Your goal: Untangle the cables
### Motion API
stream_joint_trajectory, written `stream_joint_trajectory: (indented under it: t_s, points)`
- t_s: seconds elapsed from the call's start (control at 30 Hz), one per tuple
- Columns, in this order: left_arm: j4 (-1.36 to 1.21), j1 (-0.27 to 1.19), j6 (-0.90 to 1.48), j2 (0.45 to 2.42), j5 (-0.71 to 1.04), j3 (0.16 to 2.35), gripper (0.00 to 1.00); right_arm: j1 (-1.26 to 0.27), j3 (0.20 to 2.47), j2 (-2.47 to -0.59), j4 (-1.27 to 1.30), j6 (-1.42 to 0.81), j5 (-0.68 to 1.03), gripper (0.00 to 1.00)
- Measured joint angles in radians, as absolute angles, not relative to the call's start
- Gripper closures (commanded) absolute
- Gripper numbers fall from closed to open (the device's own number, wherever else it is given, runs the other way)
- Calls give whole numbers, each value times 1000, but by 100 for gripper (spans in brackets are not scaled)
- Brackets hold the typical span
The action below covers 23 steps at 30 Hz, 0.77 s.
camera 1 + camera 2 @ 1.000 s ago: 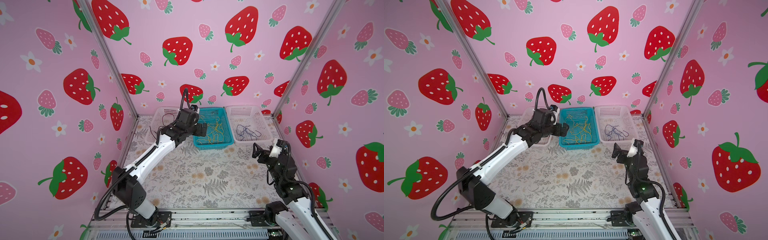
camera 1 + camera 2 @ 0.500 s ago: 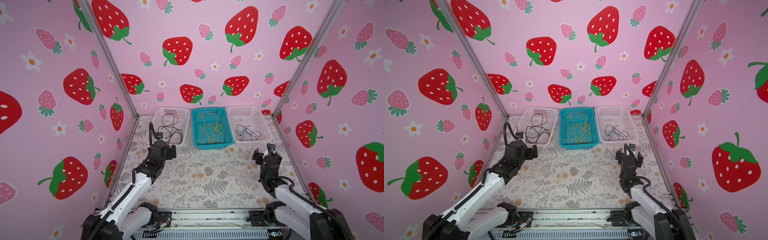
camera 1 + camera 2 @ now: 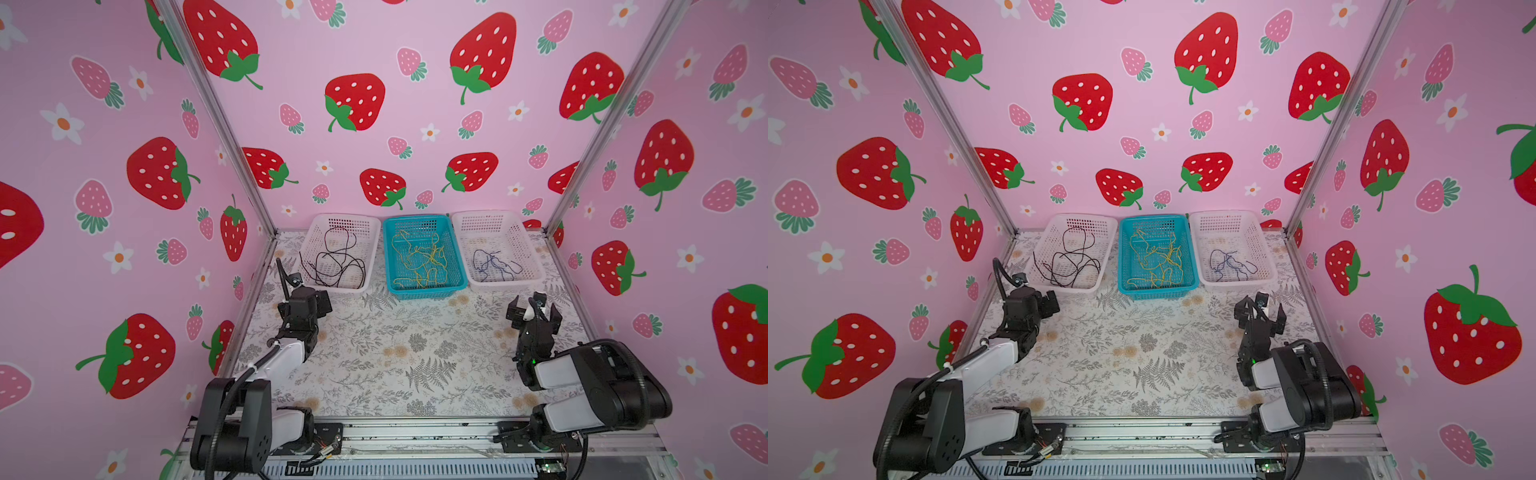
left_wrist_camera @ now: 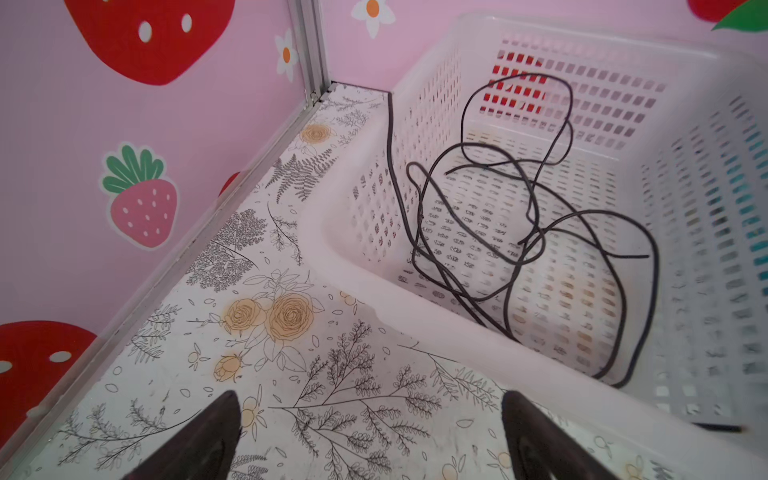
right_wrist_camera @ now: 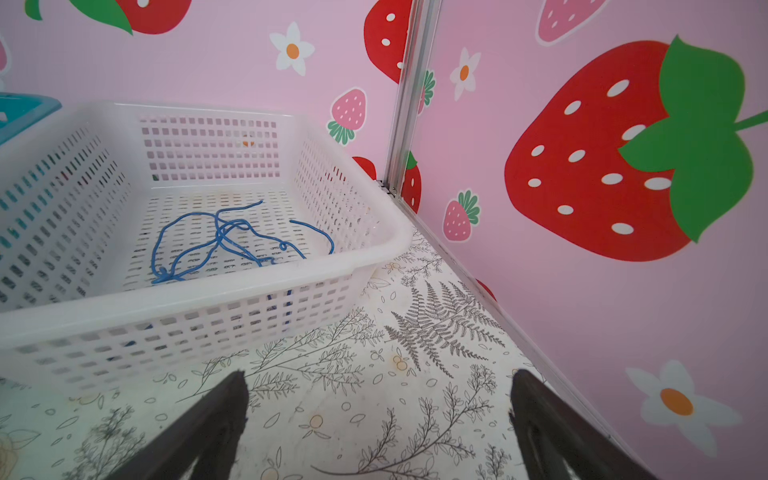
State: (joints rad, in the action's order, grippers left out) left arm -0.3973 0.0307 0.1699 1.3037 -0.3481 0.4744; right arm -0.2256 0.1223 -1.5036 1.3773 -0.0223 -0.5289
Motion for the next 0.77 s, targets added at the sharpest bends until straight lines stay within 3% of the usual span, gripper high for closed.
stream_joint_trajectory:
  t_s: [0.27,0.77]
  points:
    - [-689,-6,127,1543,-245,409,1,-171,219,-1580,1341,-30,-410,1]
    - [-759,17,91,1553,-227,410,1,-156,239,-1578,1284,-34,-352,1]
